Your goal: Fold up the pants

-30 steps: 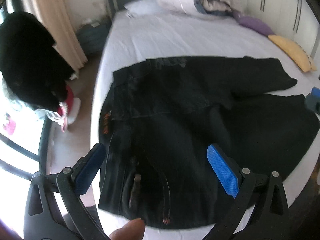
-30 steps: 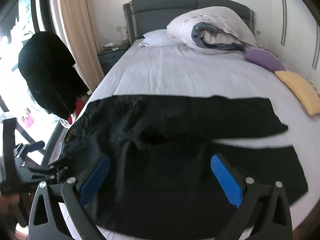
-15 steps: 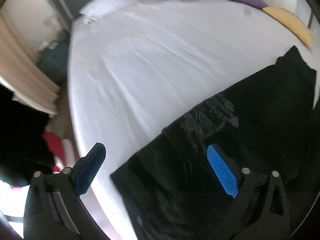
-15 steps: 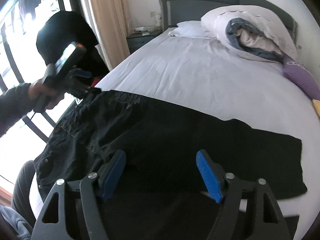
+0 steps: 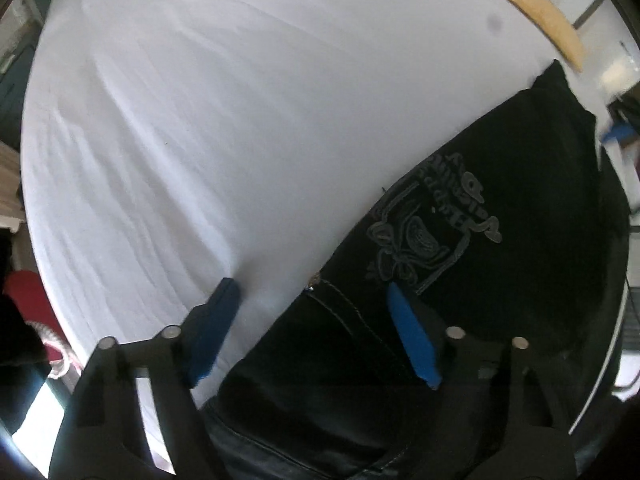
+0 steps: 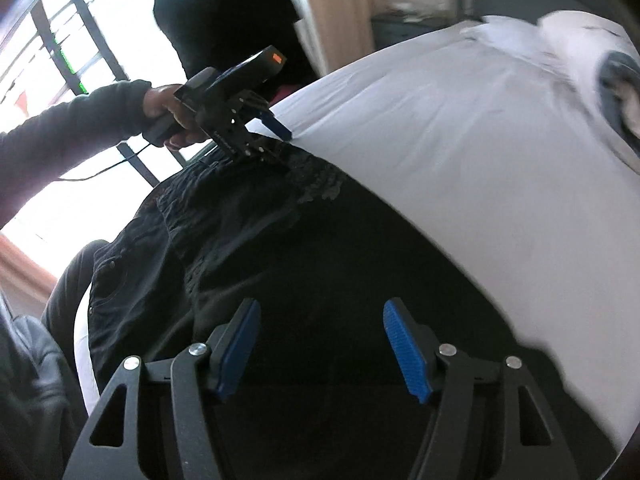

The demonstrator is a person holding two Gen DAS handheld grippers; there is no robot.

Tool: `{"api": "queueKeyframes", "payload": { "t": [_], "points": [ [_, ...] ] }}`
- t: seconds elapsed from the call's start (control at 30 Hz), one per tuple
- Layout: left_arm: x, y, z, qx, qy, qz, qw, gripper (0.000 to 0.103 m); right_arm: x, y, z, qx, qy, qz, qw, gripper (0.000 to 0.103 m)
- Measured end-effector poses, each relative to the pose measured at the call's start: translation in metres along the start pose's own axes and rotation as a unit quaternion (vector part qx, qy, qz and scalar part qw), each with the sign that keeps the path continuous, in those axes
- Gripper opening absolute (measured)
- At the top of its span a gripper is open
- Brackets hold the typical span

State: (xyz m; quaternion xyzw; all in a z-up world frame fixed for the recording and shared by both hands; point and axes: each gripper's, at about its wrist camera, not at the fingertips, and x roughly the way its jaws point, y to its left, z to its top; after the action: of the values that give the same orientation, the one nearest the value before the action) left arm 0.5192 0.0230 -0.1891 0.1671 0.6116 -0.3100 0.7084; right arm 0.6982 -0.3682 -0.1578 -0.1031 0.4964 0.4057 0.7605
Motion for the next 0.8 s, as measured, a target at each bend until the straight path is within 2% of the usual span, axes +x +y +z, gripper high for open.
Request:
{"api": "queueKeyframes", "payload": {
  "t": [0.07,0.13,0.2,0.23,0.3,0.43,0.6,0.67,0.77,0.8],
  "points": [
    [0.004,0.008,0.008,0.015,0.008,-0.004,0.9999,0.057,0.011,-0.016,0.023,-0.013,0.013,0.024,1.000,0.068],
    [0.005,0.016,0.017,0.022,0.014,-0.013,0.9996,0.031,0.022,-0.030,0.040,-0.019,0.016,0.022,0.999,0.068],
    [0.007,0.014,0.024,0.044,0.018,-0.014,0.9988,0.015,0.035,-0.043,0.053,-0.013,0.024,0.024,0.999,0.068],
    [0.009,0.011,0.025,0.057,0.017,-0.008,0.9982,0.011,0.043,-0.048,0.059,-0.013,0.031,0.021,0.999,0.067],
    [0.010,0.012,0.029,0.070,0.010,0.002,0.9975,0.009,0.060,-0.054,0.066,-0.026,0.049,0.014,0.998,0.062],
    [0.005,0.020,0.019,0.084,-0.023,0.013,0.9961,0.008,0.092,-0.063,0.074,-0.047,0.103,0.002,0.994,0.059],
    [0.003,0.022,0.016,0.128,-0.071,0.059,0.9874,0.007,0.117,-0.070,0.080,-0.061,0.139,-0.004,0.988,0.054],
    [0.001,0.029,0.016,0.129,-0.096,0.065,0.9847,0.007,0.127,-0.072,0.081,-0.066,0.160,-0.003,0.985,0.053],
    [0.002,0.041,0.019,0.131,-0.130,0.071,0.9803,0.007,0.133,-0.071,0.086,-0.073,0.169,0.006,0.983,0.052],
    [0.003,0.044,0.021,0.133,-0.136,0.073,0.9790,0.007,0.135,-0.071,0.087,-0.072,0.172,0.007,0.982,0.048]
  ]
}}
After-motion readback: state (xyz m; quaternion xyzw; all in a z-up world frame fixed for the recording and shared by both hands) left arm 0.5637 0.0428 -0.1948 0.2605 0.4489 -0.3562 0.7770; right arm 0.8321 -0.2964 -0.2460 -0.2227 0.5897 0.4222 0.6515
